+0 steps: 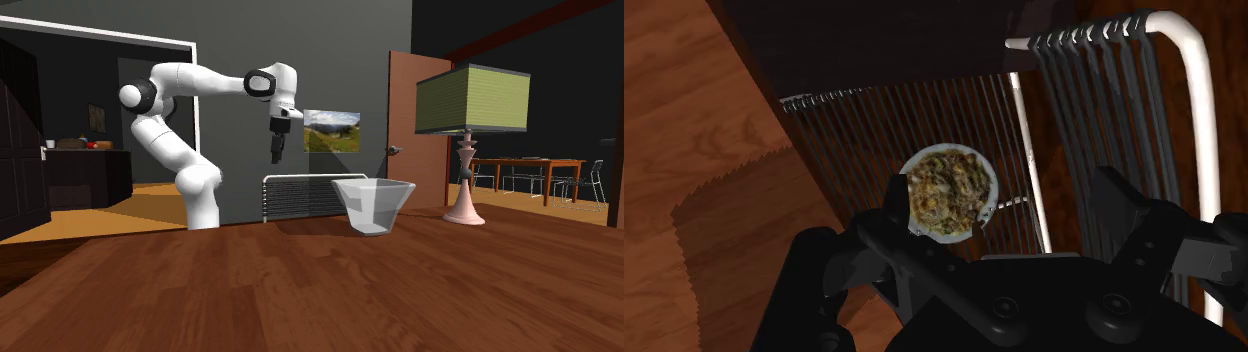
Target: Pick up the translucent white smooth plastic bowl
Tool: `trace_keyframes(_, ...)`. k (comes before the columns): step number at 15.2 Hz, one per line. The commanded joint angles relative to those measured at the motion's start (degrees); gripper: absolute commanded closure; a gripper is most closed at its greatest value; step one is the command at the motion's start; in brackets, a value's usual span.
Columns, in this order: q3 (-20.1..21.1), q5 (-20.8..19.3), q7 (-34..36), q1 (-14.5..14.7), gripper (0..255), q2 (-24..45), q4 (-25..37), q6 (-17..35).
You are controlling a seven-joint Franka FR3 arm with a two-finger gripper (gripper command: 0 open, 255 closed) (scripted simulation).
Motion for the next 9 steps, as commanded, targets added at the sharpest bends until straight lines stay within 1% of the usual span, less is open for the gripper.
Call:
trace_keyframes(1,0.0,0.0,0.0,0.0,0,0.0,0.0,0.0)
trace_keyframes(5,-5.3,-2.1,-5.9,-1.0,0,5.9,3.7,2.4)
trace_keyframes(9,-10.4,-2.9,-11.7,-1.5,0,12.6,8.5,4.3)
